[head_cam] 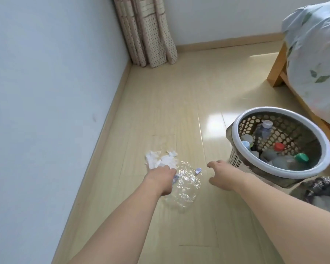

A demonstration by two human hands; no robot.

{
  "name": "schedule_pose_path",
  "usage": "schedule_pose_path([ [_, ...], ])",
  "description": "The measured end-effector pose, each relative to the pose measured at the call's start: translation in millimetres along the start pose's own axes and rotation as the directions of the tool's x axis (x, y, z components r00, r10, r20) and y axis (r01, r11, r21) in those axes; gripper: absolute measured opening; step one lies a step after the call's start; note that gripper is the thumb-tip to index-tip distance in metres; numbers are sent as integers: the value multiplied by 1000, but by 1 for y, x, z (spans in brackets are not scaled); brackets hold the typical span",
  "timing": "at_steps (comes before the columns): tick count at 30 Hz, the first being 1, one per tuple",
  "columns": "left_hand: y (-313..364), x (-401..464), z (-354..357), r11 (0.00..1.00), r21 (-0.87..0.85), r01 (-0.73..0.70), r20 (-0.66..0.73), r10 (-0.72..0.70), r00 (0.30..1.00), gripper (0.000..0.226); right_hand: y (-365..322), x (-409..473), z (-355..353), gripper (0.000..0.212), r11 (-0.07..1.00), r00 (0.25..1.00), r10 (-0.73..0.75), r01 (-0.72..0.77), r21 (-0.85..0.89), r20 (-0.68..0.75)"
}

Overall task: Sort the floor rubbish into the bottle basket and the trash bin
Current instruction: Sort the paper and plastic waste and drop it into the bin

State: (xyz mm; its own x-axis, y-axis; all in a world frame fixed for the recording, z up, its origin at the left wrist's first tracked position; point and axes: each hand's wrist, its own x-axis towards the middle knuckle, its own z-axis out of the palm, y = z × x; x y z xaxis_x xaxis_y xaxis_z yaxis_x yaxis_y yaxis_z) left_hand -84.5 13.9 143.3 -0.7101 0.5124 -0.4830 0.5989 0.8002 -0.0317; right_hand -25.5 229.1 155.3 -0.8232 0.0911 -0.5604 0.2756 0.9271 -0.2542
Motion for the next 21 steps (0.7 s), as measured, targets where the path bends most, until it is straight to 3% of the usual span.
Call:
schedule_pose_path([
  [6, -8, 62, 88, 992, 41, -118, 65, 115, 991, 46, 17, 100, 82, 54, 995, 996, 72, -75, 73, 44],
  [8, -5, 83, 113, 995, -3, -97, 58, 97, 994, 44, 27, 126, 106, 52, 988, 994, 97, -103, 119, 54],
  [11, 10, 111, 148, 992, -112, 53, 39, -49, 998, 60, 42, 163, 135, 46, 967, 992, 123, -125, 220, 22],
  [15, 28, 132, 183, 936, -203, 287, 58, -281, 958, 76, 49, 205, 144, 42, 948, 985, 101, -53, 313, -142],
  [21, 34, 139, 191, 897, -333, 291, 25, -300, 953, 20, 52, 243, 147, 48, 973, 994, 6, 20, 230, -113],
])
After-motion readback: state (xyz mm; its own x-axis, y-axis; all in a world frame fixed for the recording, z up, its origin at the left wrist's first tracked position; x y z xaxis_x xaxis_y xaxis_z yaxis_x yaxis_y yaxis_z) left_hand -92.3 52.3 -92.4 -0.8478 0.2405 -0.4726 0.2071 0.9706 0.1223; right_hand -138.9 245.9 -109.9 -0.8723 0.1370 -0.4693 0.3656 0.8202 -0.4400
